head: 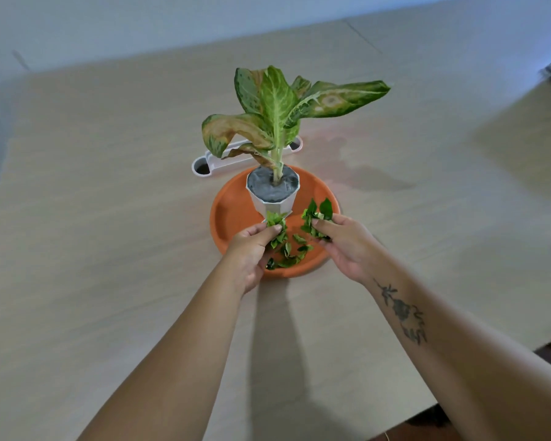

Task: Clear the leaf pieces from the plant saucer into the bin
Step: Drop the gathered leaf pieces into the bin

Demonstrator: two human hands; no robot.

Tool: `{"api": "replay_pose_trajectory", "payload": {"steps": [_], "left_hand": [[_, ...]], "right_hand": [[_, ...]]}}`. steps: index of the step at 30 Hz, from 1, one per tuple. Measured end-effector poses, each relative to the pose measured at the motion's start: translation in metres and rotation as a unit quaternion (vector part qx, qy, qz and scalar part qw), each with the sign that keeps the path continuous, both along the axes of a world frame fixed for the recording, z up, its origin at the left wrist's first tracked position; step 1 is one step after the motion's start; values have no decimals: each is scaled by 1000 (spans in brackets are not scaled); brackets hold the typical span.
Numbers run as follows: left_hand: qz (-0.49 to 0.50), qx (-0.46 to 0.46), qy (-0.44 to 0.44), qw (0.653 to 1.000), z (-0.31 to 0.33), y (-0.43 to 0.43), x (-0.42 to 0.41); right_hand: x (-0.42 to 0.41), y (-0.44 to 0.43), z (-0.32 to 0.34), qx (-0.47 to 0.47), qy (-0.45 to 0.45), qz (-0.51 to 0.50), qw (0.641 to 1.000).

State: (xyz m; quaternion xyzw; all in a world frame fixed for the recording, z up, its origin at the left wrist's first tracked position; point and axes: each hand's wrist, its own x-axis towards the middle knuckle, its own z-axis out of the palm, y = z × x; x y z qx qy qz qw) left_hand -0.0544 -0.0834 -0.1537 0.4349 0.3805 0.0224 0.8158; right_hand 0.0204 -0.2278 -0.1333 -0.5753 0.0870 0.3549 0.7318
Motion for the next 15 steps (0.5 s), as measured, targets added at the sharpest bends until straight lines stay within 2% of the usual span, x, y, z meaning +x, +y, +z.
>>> {"api": "replay_pose_trajectory", "payload": {"steps": [10, 15], "left_hand": [[-56, -60, -36, 996, 11, -62, 23], [-102, -55, -43, 992, 13, -115, 40]], "right_hand": [[7, -72, 10, 34, -21, -69, 997], [11, -130, 9, 35, -15, -114, 993]]}}
